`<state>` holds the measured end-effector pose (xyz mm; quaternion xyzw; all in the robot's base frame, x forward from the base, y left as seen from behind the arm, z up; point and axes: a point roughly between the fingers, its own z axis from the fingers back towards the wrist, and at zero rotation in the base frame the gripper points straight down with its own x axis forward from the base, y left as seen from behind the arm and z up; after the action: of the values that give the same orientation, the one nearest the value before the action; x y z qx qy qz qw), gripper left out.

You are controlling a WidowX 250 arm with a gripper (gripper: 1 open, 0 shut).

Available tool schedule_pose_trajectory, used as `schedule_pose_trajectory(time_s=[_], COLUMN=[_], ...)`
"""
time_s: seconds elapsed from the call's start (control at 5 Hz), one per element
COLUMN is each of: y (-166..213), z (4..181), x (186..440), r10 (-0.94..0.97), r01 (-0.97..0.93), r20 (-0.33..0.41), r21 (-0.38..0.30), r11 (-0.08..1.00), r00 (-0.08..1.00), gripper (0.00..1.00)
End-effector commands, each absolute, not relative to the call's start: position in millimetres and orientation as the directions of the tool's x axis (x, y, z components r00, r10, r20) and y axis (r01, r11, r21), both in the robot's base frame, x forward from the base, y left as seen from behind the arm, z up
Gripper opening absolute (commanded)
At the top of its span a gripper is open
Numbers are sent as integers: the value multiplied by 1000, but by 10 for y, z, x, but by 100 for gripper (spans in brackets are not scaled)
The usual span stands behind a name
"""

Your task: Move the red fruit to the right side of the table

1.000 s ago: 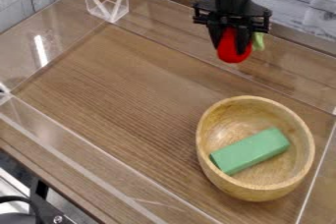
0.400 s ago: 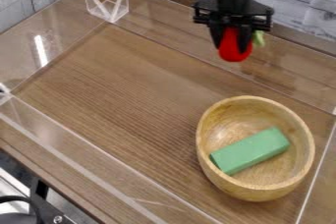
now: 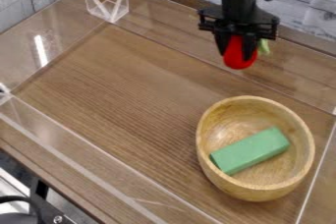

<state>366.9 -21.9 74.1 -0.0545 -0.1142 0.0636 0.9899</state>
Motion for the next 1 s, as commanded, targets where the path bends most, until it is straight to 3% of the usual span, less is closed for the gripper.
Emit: schedule_pose_trajectory(time_s=[0.0,0.2,0.4,0.8], y=[-152,-83,-25,-122], z=[864,765,668,907], x=[3723,3713,3715,3690], r10=[128,82,36,36], r01=[-94,-49,-2,0], r20=[298,285,274,302], r21=[-127,-122,-120,-117], r11=[988,991,993,993], r00=[946,955,961,952], gripper=[0,100,100,100])
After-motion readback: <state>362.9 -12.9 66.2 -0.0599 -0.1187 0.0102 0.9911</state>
